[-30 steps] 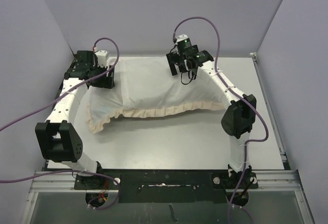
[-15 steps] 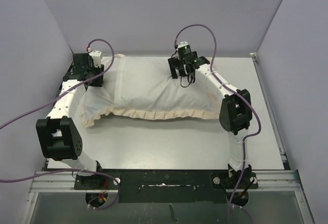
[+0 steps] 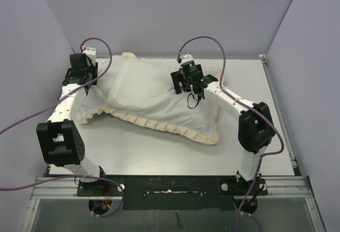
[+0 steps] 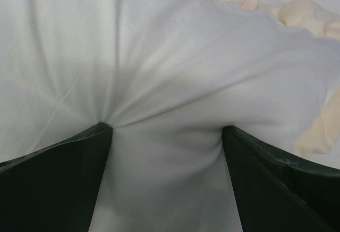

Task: Remove the pillowcase from the pillow

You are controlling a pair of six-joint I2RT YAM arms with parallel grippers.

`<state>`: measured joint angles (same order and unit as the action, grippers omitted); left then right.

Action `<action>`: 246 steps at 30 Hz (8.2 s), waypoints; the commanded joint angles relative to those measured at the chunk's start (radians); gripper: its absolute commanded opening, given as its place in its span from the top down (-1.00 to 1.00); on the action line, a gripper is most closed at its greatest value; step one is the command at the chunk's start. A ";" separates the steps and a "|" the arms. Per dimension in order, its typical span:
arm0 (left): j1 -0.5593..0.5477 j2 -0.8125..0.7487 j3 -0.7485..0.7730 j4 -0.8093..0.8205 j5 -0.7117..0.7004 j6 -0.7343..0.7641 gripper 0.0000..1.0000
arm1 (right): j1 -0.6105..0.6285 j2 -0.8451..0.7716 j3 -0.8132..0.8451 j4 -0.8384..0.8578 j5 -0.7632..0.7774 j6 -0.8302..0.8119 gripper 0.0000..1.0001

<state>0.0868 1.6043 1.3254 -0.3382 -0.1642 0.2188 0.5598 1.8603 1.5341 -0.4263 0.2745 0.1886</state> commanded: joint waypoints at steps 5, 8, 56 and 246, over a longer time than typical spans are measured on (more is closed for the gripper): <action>-0.028 0.107 0.076 0.161 -0.115 0.024 0.10 | 0.150 -0.008 -0.129 -0.078 -0.004 0.001 -0.76; -0.028 0.183 0.110 0.173 -0.148 0.048 0.08 | 0.174 -0.032 -0.177 -0.069 0.005 0.017 -0.76; -0.511 0.096 1.342 -0.368 0.373 -0.090 1.00 | 0.394 -0.414 -0.728 0.293 -0.226 0.152 -0.79; -0.392 -0.095 0.857 -0.768 0.732 -0.383 1.00 | 0.548 -0.236 0.362 -0.193 -0.241 -0.995 -0.96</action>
<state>-0.3080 1.5234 2.1105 -1.1423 0.5560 -0.1360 1.1400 1.5856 1.9224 -0.7082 -0.0475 -0.8055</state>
